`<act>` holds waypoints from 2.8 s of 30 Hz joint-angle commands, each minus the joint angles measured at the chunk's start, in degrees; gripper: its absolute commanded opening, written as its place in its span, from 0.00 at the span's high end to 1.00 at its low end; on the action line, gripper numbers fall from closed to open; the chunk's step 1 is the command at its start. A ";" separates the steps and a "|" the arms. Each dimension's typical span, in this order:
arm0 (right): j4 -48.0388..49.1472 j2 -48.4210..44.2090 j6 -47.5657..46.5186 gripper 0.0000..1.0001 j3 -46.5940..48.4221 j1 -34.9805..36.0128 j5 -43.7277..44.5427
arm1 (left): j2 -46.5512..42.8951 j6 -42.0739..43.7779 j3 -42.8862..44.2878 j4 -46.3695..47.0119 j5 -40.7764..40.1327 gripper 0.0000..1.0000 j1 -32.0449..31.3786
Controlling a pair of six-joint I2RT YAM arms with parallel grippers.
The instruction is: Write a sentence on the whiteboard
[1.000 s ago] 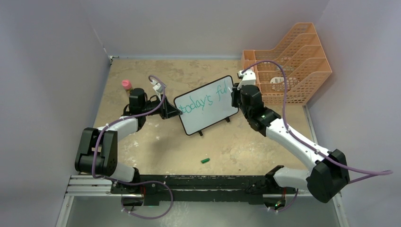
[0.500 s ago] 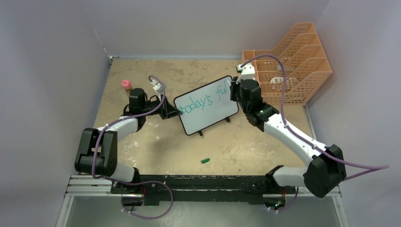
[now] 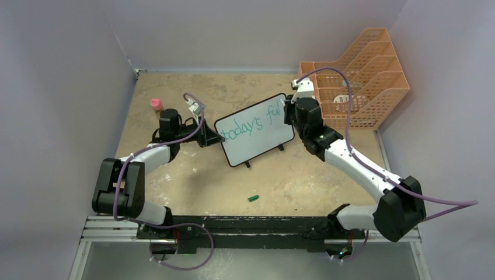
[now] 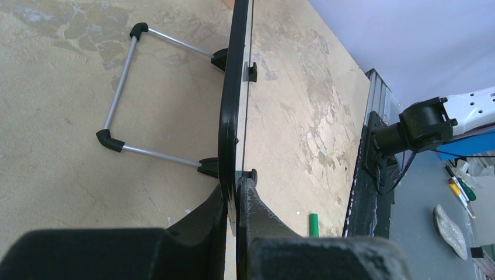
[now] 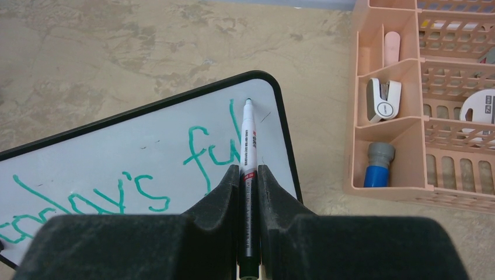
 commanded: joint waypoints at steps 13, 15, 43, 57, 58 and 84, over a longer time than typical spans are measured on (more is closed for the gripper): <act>1.10 -0.42 -0.34 1.00 1.41 -0.41 -1.59 | -2.19 1.58 1.55 1.06 -0.59 1.00 0.06; 0.67 -0.82 -0.09 1.00 0.80 -0.41 -1.59 | -2.18 1.58 1.55 1.06 -0.60 1.00 0.06; -3.04 -4.86 3.70 1.00 -5.89 -0.41 -1.38 | -2.19 1.41 1.46 0.97 -0.42 1.00 0.06; -3.56 -10.91 4.18 1.00 -7.10 -0.33 0.53 | -2.42 1.40 1.54 0.72 -0.96 1.00 0.06; -3.68 -11.38 4.53 1.00 -7.34 -0.25 0.03 | -2.44 1.40 1.55 0.71 -1.09 1.00 0.06; -1.15 -12.09 13.93 1.00 -13.61 22.75 7.33 | -2.27 1.05 1.46 1.23 -1.10 1.00 0.06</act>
